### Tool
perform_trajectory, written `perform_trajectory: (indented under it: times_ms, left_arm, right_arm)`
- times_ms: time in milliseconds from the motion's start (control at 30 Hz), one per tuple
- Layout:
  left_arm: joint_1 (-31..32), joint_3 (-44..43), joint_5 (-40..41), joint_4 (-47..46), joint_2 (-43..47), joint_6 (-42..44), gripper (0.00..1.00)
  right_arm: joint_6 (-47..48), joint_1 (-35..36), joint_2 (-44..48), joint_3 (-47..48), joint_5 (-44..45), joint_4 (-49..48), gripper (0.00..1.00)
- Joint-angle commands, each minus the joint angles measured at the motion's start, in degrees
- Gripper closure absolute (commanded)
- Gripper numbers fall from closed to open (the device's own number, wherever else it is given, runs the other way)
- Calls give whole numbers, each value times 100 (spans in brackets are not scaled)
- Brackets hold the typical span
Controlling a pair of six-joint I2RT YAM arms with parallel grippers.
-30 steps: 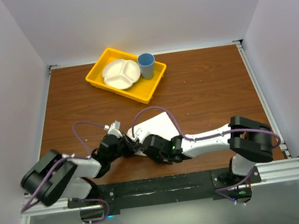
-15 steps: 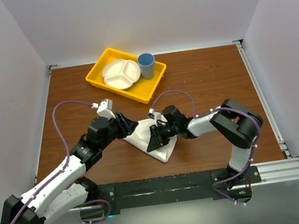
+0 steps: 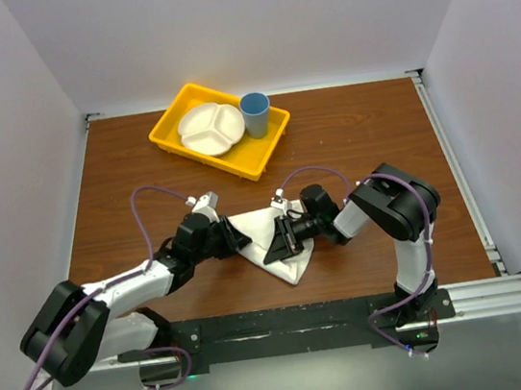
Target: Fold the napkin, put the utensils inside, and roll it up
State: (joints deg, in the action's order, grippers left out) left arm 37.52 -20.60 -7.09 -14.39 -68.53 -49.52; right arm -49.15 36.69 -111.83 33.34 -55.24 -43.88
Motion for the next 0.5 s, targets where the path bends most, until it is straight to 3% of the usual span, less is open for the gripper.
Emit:
perform_trajectory:
  times_ms: [0,333,467]
  left_arm:
    - [-34,153,41,-1135,-362,-155,75]
    - [-60,618,24,-2189,-1768,-277,99]
    - [-60,856,-108,-2568,-2339,-418,100]
  right_arm:
    - [650,-12,29,-74,601,1292,100]
    - [1618,14,530,418,1296,3016,100]
    - [2057,154,759,734,1700,3894,90]
